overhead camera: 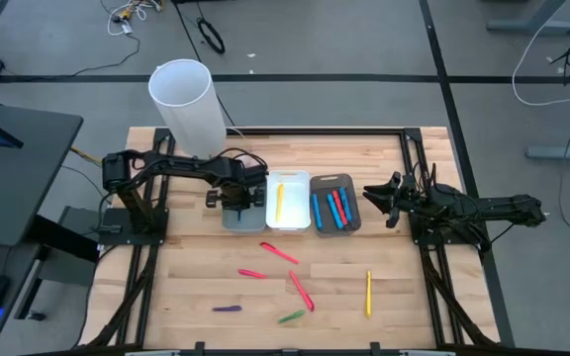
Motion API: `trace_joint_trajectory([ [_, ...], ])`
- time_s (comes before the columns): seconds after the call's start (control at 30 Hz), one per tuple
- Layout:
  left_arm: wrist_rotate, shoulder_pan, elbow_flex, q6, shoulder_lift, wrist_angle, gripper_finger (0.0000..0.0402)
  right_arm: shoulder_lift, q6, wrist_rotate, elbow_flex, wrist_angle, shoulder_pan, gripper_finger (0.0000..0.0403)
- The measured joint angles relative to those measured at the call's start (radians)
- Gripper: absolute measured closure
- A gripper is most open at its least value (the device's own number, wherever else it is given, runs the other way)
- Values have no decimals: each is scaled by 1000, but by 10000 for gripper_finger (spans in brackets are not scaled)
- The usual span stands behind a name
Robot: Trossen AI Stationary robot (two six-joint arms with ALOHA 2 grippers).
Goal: Pick & Place Markers
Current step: Put the blue pen into the gray bin, then put the violet pen into the gray bin
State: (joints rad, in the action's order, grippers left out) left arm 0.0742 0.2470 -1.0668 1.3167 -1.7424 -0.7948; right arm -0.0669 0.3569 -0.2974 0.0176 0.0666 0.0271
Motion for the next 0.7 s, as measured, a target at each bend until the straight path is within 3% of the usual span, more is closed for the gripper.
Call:
trace_joint_trajectory([
  [0.47,-20,6,0,8,0,-1,190,0,0,0,0,0,0,292],
  [0.7,-18,5,0,5,0,1,163,0,0,0,0,0,0,292],
])
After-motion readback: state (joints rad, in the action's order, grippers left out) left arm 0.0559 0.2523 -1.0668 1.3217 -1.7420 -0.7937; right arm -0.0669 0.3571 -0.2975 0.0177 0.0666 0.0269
